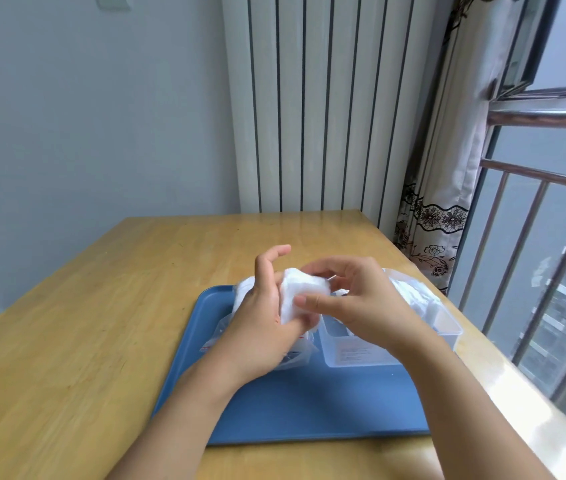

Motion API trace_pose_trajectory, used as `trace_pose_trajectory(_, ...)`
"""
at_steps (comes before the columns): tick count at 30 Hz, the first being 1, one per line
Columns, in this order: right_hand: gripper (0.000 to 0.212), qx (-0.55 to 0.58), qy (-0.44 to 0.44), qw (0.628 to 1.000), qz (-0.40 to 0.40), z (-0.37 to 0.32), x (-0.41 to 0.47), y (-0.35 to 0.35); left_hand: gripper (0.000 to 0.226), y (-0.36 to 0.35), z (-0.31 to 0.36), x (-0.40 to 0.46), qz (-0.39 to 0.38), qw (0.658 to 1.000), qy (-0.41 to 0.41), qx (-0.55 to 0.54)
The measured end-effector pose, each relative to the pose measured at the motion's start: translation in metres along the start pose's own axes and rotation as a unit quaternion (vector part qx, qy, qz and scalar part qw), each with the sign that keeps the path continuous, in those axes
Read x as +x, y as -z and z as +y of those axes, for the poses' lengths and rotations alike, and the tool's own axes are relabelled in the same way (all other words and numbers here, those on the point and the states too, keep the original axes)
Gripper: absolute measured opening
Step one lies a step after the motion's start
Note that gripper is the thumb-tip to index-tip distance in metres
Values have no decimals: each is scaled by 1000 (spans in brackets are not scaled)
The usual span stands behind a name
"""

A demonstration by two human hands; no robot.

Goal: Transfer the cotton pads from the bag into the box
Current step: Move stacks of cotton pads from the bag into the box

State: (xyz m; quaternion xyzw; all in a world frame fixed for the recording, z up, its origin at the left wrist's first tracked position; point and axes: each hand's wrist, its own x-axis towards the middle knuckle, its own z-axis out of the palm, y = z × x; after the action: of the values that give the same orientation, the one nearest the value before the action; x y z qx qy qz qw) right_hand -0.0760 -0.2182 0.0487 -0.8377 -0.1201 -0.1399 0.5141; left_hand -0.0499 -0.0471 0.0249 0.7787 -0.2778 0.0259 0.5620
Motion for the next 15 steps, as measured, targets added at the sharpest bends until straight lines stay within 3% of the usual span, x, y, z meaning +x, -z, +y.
trace_pose_trajectory(3,5,23,-44,998,33,1,3,10,95,-3,-4,1,25,999,-22,39)
trace_pose_trajectory(6,15,129,-124,969,169,0,2,39,88,-5,-4,-1,38,988,-69,133)
trace_pose_trajectory(8,19,144,-171,953,203,-9,-2,62,75,-8,-3,-3,19,975,-94,201)
trace_pose_trajectory(12,16,45,-226,970,75,-31,2,66,48,-15,-6,0,-33,952,-133,274)
trace_pose_trajectory(15,22,-24,-288,957,-12,-29,20,39,26,-15,-10,2,-54,950,-124,281)
